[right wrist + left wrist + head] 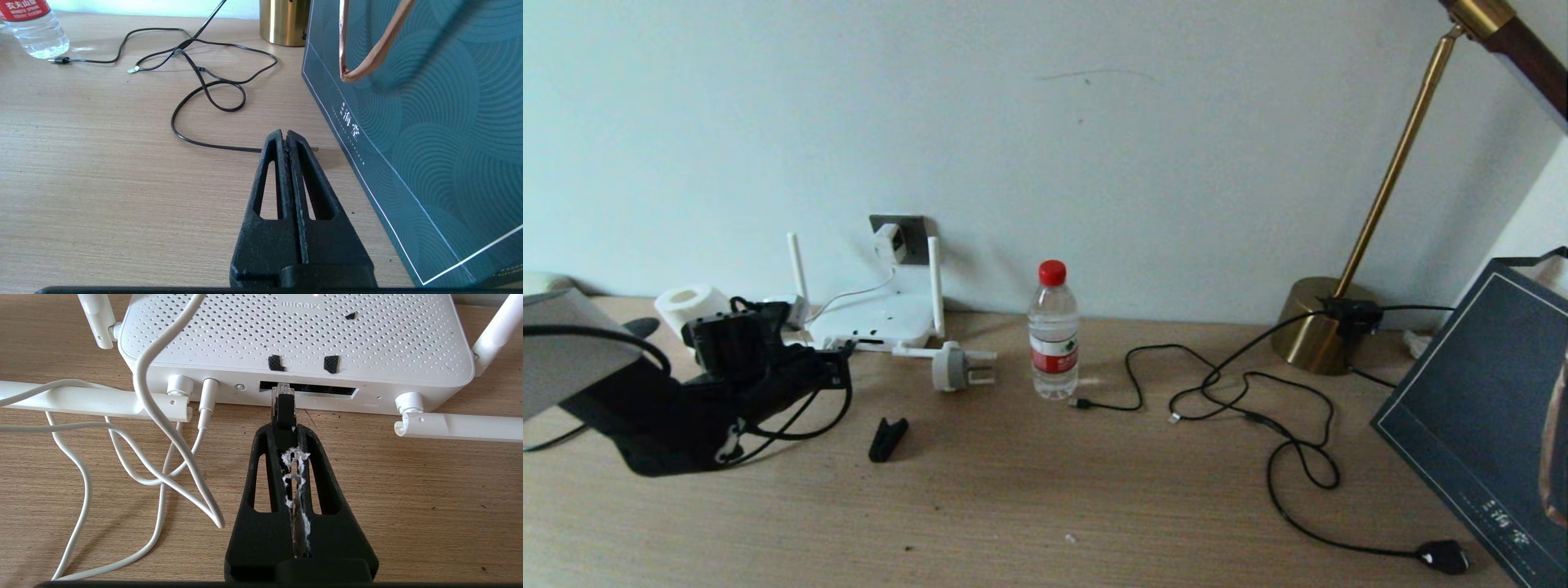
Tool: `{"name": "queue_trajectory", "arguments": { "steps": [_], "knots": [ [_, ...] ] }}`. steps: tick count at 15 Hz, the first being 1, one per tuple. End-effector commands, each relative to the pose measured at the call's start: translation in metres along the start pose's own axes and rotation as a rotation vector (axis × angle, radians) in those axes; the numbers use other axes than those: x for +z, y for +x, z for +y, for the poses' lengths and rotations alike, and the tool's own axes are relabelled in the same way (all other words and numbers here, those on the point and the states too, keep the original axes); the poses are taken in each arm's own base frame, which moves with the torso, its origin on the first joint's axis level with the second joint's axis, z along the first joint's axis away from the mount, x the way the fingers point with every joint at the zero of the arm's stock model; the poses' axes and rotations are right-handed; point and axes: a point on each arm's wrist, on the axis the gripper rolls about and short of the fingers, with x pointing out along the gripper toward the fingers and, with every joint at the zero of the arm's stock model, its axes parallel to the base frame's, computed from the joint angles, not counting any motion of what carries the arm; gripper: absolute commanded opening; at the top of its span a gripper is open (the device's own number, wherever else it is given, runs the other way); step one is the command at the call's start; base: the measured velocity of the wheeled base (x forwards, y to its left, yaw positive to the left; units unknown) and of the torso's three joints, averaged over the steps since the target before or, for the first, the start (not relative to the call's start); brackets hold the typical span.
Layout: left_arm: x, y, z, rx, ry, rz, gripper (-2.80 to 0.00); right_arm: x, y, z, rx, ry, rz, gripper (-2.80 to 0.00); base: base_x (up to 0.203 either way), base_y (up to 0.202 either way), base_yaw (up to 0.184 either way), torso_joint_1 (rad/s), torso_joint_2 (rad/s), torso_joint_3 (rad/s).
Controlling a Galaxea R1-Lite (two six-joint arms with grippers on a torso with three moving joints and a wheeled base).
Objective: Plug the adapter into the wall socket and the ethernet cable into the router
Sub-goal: Plug cable into router interface
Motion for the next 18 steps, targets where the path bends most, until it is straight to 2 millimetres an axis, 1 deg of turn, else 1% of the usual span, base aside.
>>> {"name": "queue_trajectory", "arguments": {
  "steps": [1,12,15,18],
  "knots": [
    [0.0005,-0.0001,0.0009,0.002,0.0,-0.005,-2.8,0.0,0.0001,0.0,0.0,0.001,0.001,-2.8,0.0,0.0,0.0,0.0,0.0,0.0],
    [-0.0007,0.0035,0.0043,0.0,-0.001,-0.007,-2.8,0.0,0.0001,0.0,0.0,0.001,0.001,-2.8,0.0,0.0,0.0,0.0,0.0,0.0],
    [0.003,0.0054,0.0055,0.001,0.001,-0.021,-2.8,0.0,0.0001,0.0,0.0,0.001,0.001,-2.8,0.0,0.0,0.0,0.0,0.0,0.0],
    [0.0026,0.0064,0.0049,-0.003,-0.001,-0.012,-2.8,0.0,0.0001,0.0,0.0,-0.001,0.001,-2.8,0.0,0.0,0.0,0.0,0.0,0.0]
  ]
}}
